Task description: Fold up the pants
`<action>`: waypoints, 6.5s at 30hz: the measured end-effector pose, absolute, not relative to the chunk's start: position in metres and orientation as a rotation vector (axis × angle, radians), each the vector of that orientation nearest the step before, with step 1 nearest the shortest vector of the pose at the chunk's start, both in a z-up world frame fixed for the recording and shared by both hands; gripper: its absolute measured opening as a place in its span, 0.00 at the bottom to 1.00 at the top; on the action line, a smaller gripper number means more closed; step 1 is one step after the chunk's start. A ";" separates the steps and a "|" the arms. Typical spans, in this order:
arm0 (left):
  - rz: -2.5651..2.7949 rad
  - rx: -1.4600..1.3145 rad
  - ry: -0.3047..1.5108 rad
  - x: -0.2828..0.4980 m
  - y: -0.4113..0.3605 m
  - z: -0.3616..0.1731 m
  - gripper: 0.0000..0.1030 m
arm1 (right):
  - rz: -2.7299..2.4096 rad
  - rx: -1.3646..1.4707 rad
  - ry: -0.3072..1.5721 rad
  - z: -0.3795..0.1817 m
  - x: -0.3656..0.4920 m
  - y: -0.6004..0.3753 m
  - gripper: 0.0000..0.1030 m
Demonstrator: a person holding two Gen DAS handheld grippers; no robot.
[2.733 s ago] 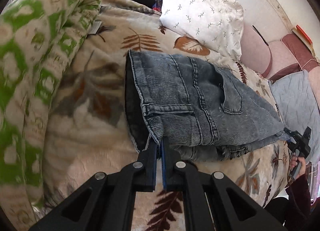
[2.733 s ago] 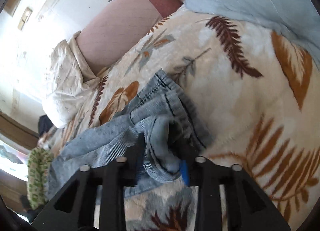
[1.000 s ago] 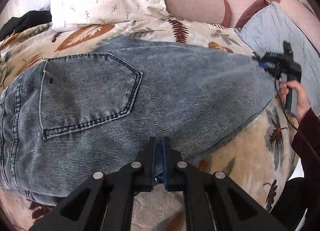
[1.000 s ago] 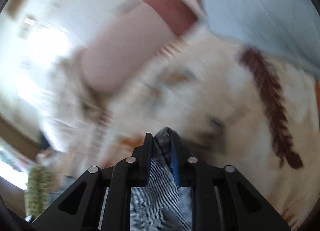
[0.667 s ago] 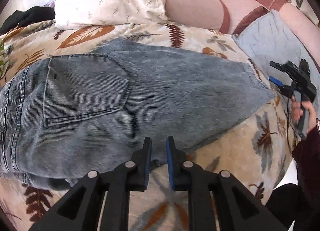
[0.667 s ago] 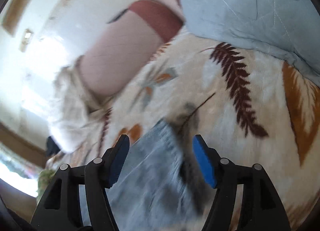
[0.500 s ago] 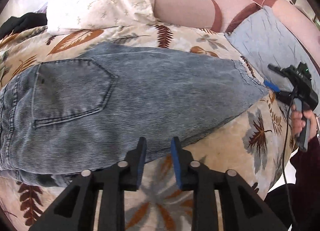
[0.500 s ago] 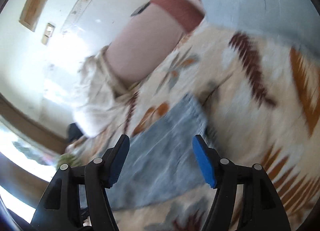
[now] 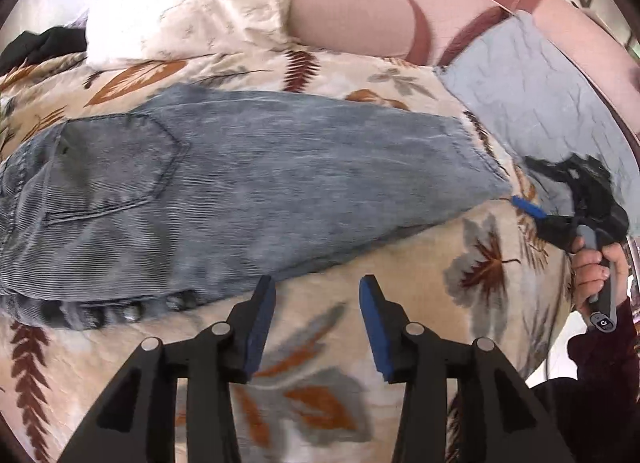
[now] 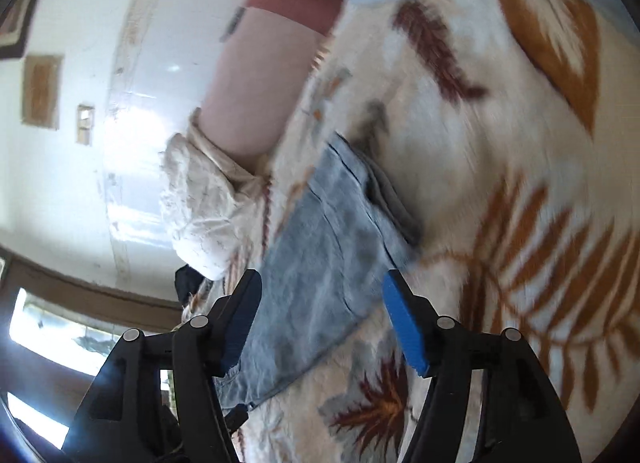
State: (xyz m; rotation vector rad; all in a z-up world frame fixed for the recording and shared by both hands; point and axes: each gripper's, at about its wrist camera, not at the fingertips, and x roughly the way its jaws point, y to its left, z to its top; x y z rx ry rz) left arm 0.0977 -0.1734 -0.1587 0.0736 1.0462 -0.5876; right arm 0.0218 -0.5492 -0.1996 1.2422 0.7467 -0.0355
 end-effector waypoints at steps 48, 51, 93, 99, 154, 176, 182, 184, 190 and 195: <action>-1.193 0.504 1.296 0.261 -0.530 -0.203 0.51 | -0.058 1.421 0.713 -0.271 0.049 -0.568 0.14; -1.198 0.474 1.273 0.261 -0.526 -0.206 0.48 | -0.062 1.406 0.713 -0.269 0.049 -0.568 0.14; -1.022 -0.057 1.019 0.296 -0.213 -0.123 0.13 | 0.141 0.690 0.743 -0.138 0.111 -0.335 0.16; -0.869 -0.069 1.054 0.302 -0.149 -0.153 0.27 | 0.203 0.555 0.859 -0.158 0.121 -0.273 0.21; -0.674 -0.058 1.073 0.273 -0.106 -0.162 0.08 | 0.506 0.587 0.919 -0.153 0.137 -0.275 0.69; -0.702 -0.066 1.155 0.304 -0.182 -0.155 0.21 | 0.370 0.394 0.951 -0.174 0.131 -0.266 0.12; -0.652 0.013 1.181 0.296 -0.195 -0.166 0.09 | 0.393 0.396 0.931 -0.166 0.120 -0.269 0.10; -0.624 0.041 1.183 0.294 -0.194 -0.169 0.06 | 0.403 0.397 0.918 -0.162 0.115 -0.271 0.10; -0.589 0.089 1.202 0.280 -0.178 -0.172 0.05 | 0.431 0.401 0.944 -0.163 0.105 -0.272 0.10; -0.574 0.044 1.181 0.280 -0.164 -0.162 0.05 | 0.448 0.360 0.878 -0.153 0.101 -0.273 0.24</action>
